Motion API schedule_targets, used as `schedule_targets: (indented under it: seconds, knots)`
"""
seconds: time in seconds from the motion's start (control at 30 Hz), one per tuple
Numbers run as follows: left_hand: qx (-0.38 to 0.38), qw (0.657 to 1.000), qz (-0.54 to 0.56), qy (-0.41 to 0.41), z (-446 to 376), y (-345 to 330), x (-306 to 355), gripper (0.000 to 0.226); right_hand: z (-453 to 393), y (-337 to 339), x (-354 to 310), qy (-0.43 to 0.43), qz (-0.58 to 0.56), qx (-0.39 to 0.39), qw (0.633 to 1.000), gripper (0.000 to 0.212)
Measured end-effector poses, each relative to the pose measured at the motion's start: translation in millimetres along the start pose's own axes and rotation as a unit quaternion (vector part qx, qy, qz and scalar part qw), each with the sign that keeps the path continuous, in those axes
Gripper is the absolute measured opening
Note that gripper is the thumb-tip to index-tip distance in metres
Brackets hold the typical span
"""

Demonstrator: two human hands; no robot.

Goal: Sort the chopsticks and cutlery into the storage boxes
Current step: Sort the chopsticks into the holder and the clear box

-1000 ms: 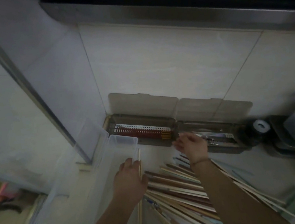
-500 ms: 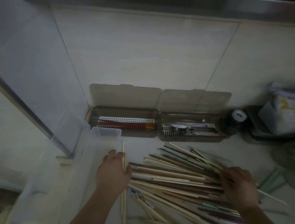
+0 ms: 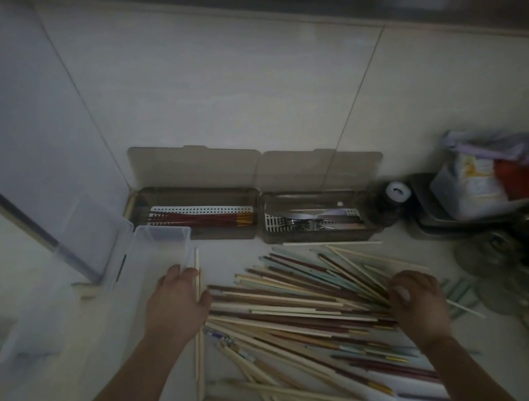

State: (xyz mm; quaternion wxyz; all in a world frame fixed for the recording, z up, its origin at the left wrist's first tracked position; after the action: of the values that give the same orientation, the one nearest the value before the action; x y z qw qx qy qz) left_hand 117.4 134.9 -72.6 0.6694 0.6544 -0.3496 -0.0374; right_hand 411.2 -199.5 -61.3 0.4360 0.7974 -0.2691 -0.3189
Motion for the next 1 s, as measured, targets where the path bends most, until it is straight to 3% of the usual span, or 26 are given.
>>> schedule_targets:
  seconds: [0.13,0.27,0.37,0.47,0.6,0.8,0.9,1.0]
  knots:
    - [0.000,1.000,-0.001,-0.003,0,0,2,0.045,13,5,-4,0.058,-0.004,-0.016,0.998,0.018]
    - [0.004,1.000,-0.003,0.001,1,1,3,0.043,7,10,23,-0.010,-0.006,-0.031,0.999,0.035]
    - [-0.001,1.000,-0.008,0.002,1,2,3,0.042,6,26,39,-0.045,-0.032,0.002,0.998,0.046]
    - [-0.004,1.000,-0.008,0.007,0,2,3,0.042,16,40,39,-0.030,-0.056,0.040,0.997,0.031]
    - [-0.006,1.000,-0.013,0.005,0,2,3,0.042,31,28,25,0.028,-0.048,-0.012,0.998,0.035]
    - [-0.001,1.000,-0.013,0.007,1,3,3,0.042,30,2,31,-0.032,0.019,-0.124,0.992,0.063]
    - [0.001,1.000,-0.012,0.003,1,4,4,0.042,21,-15,33,-0.049,0.050,-0.161,0.984,0.054]
    - [-0.004,1.000,-0.015,0.001,0,4,4,0.042,10,-18,20,-0.017,0.045,-0.132,0.990,0.041]
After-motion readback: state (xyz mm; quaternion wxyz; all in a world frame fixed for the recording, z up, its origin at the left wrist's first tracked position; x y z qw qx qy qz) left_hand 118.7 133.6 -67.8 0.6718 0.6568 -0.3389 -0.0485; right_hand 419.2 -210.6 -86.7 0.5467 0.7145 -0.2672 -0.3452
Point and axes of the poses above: each hand's wrist, its own z-axis away from the middle knuckle, its own y-axis out of the back of the hand, x = y × z, the point moved 8 cm from there along -z, towards the middle knuckle, and after that the axes turned 12 degrees about x, right-handed, at the moved point
